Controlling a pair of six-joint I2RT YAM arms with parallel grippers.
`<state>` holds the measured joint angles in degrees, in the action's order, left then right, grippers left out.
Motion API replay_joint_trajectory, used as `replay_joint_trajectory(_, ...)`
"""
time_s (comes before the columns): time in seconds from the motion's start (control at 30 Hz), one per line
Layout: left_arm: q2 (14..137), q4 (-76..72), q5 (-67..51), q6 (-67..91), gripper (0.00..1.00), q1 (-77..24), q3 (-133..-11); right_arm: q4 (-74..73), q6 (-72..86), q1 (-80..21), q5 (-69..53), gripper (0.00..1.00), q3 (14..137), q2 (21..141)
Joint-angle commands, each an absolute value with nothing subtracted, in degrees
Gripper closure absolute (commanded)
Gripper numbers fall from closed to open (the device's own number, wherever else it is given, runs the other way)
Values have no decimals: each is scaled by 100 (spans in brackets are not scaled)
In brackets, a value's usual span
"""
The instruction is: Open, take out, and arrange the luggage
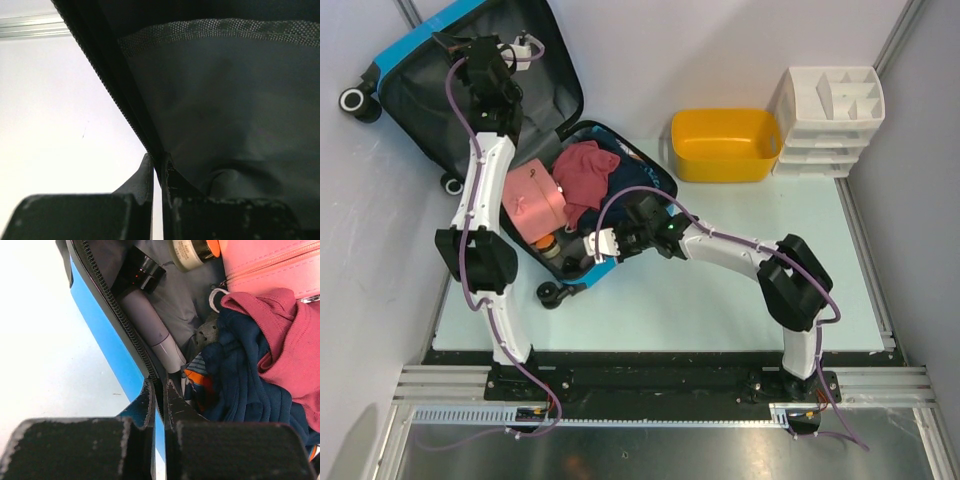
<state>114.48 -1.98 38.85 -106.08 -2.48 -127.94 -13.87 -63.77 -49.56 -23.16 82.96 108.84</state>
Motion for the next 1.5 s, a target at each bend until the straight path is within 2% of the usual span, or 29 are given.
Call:
replay_joint_trajectory(0.0, 10960, -1116, 4017, -11171, 90, -9, -13096, 677, -6381, -4667, -1099, 100, 8788, 11302)
replay_joint_trajectory(0.03, 10986, -1116, 4017, -11171, 77, -17, -13087, 668, -6303, -4728, -1099, 100, 8841, 11338)
replay_joint_trajectory(0.07, 10995, -1116, 4017, -11153, 47, -18, -13070, 642, -6284, -4772, -1090, 100, 8894, 11364)
replay_joint_trajectory(0.13, 11021, -1134, 4017, -11136, 23, -18, -13061, 633, -6267, -4842, -1072, 99, 8904, 11365)
replay_joint_trajectory(0.2, 10995, -1151, 4034, -11092, 4, -18, -12991, 572, -6302, -4895, -1090, 98, 8781, 11242)
replay_joint_trajectory(0.23, 10969, -1177, 4025, -11057, 1, -18, -12955, 589, -6302, -4913, -1090, 97, 8702, 11189)
replay_joint_trajectory(0.37, 10741, -1204, 3850, -10759, 0, -18, -12753, 519, -6258, -4974, -1002, 92, 8491, 11039)
replay_joint_trajectory(0.4, 10749, -1213, 3832, -10767, 0, -18, -12762, 510, -6249, -5001, -967, 90, 8464, 11022)
replay_joint_trajectory(0.43, 10758, -1204, 3771, -10749, 0, -18, -12797, 475, -6232, -5010, -958, 83, 8446, 10987)
replay_joint_trajectory(0.47, 10767, -1195, 3736, -10671, 0, -18, -12893, 440, -6223, -5027, -941, 82, 8438, 10960)
replay_joint_trajectory(0.5, 10793, -1187, 3683, -10653, 0, -18, -12920, 309, -6179, -5019, -949, 83, 8429, 10934)
replay_joint_trajectory(0.53, 10810, -1178, 3613, -10661, 0, -18, -12937, 212, -6153, -5019, -1028, 90, 8429, 10847)
replay_joint_trajectory(0.63, 10854, -1151, 3516, -10617, 2, 130, -12938, -307, -6161, -5010, -1134, 100, 8350, 10714)
replay_joint_trajectory(0.73, 10907, -1151, 3481, -10547, 4, 149, -12938, -658, -6161, -4905, -1327, 100, 8139, 10460)
replay_joint_trajectory(0.9, 11021, -1151, 3454, -10459, 0, 158, -13016, -861, -6179, -4755, -1520, 100, 7718, 10082)
replay_joint_trajectory(1.23, 11558, -1143, 3059, -9784, 0, 290, -13430, -1203, -6144, -4816, -1731, 100, 7629, 9818)
replay_joint_trajectory(1.47, 10873, -1151, 2918, -9247, 0, 53, -12271, -1696, -6144, -4746, -1802, 100, 7488, 9510)
